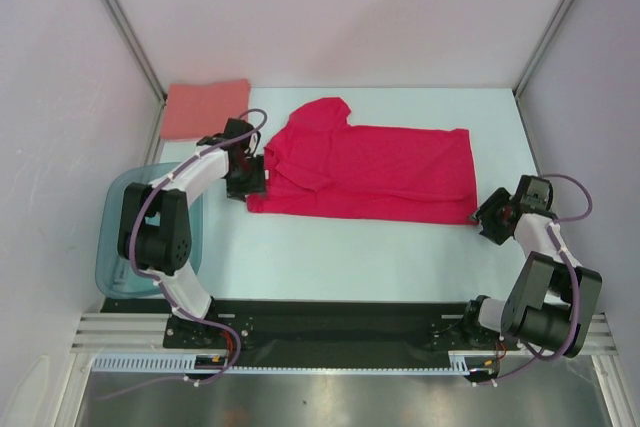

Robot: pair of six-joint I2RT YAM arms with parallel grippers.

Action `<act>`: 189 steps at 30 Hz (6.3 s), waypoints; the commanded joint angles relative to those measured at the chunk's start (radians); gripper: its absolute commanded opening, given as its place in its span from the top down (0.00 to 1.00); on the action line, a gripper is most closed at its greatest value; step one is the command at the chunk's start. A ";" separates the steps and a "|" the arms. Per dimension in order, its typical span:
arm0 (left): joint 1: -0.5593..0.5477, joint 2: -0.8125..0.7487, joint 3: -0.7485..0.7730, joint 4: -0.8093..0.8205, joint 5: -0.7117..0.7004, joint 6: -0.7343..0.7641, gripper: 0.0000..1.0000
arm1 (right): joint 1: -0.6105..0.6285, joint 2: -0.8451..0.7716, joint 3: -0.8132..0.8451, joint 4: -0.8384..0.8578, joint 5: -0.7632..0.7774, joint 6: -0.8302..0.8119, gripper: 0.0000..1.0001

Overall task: Fold and stack the t-shirts
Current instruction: Fold the tshirt

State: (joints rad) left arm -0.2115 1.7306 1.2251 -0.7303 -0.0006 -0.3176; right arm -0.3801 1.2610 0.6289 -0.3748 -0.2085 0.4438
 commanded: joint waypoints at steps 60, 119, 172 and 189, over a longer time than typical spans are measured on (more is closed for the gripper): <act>0.034 -0.149 -0.202 0.017 -0.030 -0.158 0.54 | -0.068 -0.004 0.012 -0.070 0.230 0.065 0.64; -0.049 0.437 0.514 0.063 0.149 -0.031 0.77 | 1.032 0.615 0.583 0.419 -0.003 0.161 0.38; -0.078 0.284 0.525 0.101 0.266 -0.098 1.00 | 1.029 0.674 0.563 0.510 0.135 0.411 1.00; -0.088 0.337 0.642 0.103 0.278 -0.140 1.00 | 0.994 0.626 0.508 0.562 0.106 0.446 1.00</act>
State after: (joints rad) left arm -0.2943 2.0624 1.8111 -0.6525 0.2558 -0.4370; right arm 0.6209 1.9392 1.1484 0.1539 -0.1013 0.8829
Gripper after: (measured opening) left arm 0.008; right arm 0.051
